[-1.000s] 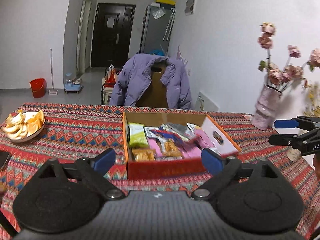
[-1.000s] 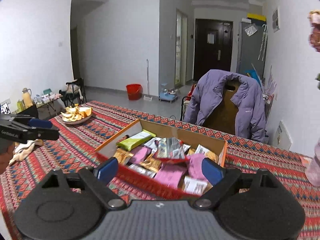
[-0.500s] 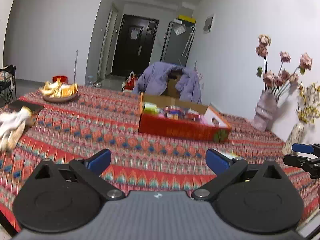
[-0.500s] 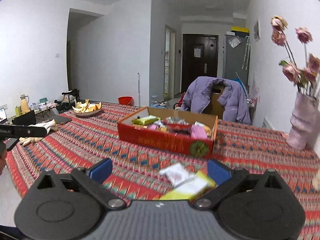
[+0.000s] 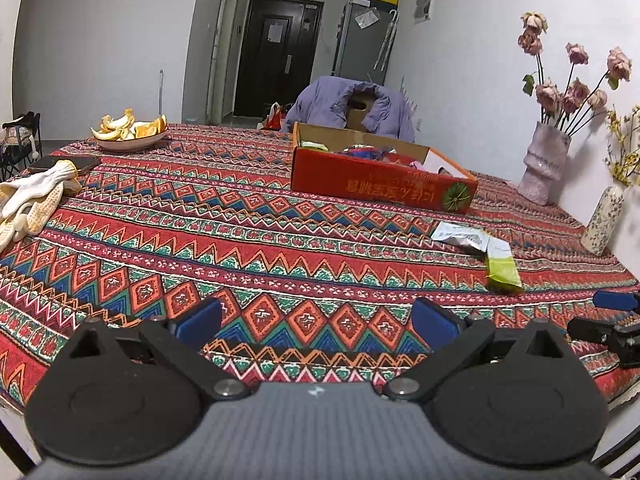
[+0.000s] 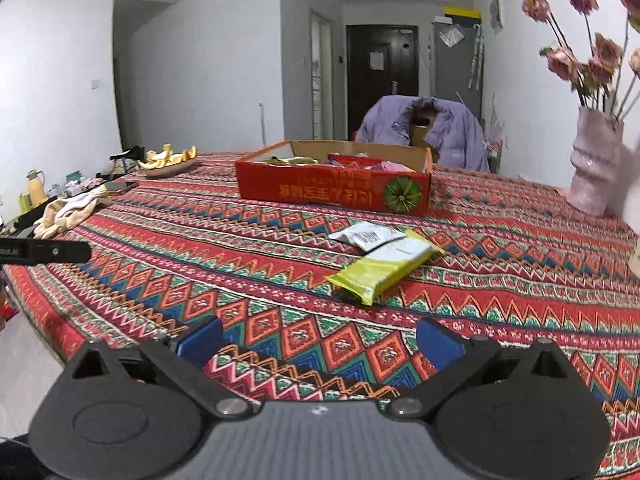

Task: Organize snacks
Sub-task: 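Move both open grippers back to the remaining packets, then grasp white sachet with left gripper while right grasps yellow-green bar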

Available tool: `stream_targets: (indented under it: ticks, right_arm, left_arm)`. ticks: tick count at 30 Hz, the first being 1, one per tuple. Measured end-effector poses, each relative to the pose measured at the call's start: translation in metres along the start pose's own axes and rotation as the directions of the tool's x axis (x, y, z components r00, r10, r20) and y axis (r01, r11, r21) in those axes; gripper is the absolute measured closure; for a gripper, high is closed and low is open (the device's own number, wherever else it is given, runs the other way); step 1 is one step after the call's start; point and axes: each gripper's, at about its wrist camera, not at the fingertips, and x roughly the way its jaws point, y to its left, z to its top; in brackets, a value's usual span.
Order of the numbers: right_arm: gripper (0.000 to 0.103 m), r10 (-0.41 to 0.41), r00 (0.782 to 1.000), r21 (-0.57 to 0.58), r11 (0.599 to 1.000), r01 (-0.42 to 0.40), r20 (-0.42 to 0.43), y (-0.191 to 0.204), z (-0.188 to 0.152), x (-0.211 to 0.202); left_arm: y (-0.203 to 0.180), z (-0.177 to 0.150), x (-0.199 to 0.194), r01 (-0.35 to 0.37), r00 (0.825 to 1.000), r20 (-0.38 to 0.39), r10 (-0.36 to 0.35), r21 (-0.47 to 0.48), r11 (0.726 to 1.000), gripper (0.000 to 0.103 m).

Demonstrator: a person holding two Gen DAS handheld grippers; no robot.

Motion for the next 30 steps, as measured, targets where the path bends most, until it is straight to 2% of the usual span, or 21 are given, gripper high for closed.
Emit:
stream_targets:
  ticks: [7,15,18,20,22,25,28,29,30]
  right_arm:
    - [0.000,-0.028,0.999,0.114,0.993,0.030,-0.019,-0.023,0.014,0.049]
    - [0.003,-0.088,0.993,0.119,0.988,0.097,-0.080,-0.035,0.040,0.131]
    - [0.018,-0.099,0.989,0.101,0.989,0.110,-0.109,-0.040,0.044,0.148]
    - [0.043,-0.086,0.989,0.133,0.986,0.102,-0.118,-0.053,0.044,0.149]
    - [0.050,-0.104,0.988,0.163,0.979,0.122,-0.116,-0.069,0.043,0.142]
    - [0.049,-0.159,0.979,0.176,0.968,0.181,-0.131,-0.092,0.040,0.133]
    - [0.049,-0.147,0.978,0.159,0.973,0.170,-0.146,-0.105,0.041,0.133]
    - [0.040,-0.145,0.978,0.141,0.976,0.167,-0.149,-0.106,0.043,0.135]
    - [0.033,-0.143,0.979,0.126,0.979,0.162,-0.143,-0.107,0.044,0.136]
  left_arm:
    - [0.000,0.010,0.029,-0.003,0.999,-0.052,0.003,0.005,1.000,0.000]
    - [-0.008,0.028,0.073,-0.003,0.993,-0.114,0.007,0.036,0.999,0.000]
    - [-0.024,0.040,0.096,0.028,0.991,-0.132,-0.019,0.062,0.998,0.000]
    - [-0.037,0.047,0.110,0.059,0.989,-0.142,-0.047,0.084,0.995,0.000]
    - [-0.054,0.055,0.127,0.098,0.986,-0.143,-0.082,0.110,0.989,0.000]
    - [-0.083,0.066,0.158,0.184,0.974,-0.154,-0.164,0.127,0.975,0.000]
    - [-0.114,0.073,0.194,0.271,0.949,-0.196,-0.246,0.114,0.956,0.000]
    - [-0.124,0.074,0.206,0.291,0.943,-0.206,-0.261,0.128,0.948,0.000]
    - [-0.135,0.075,0.217,0.289,0.944,-0.208,-0.254,0.160,0.944,0.000]
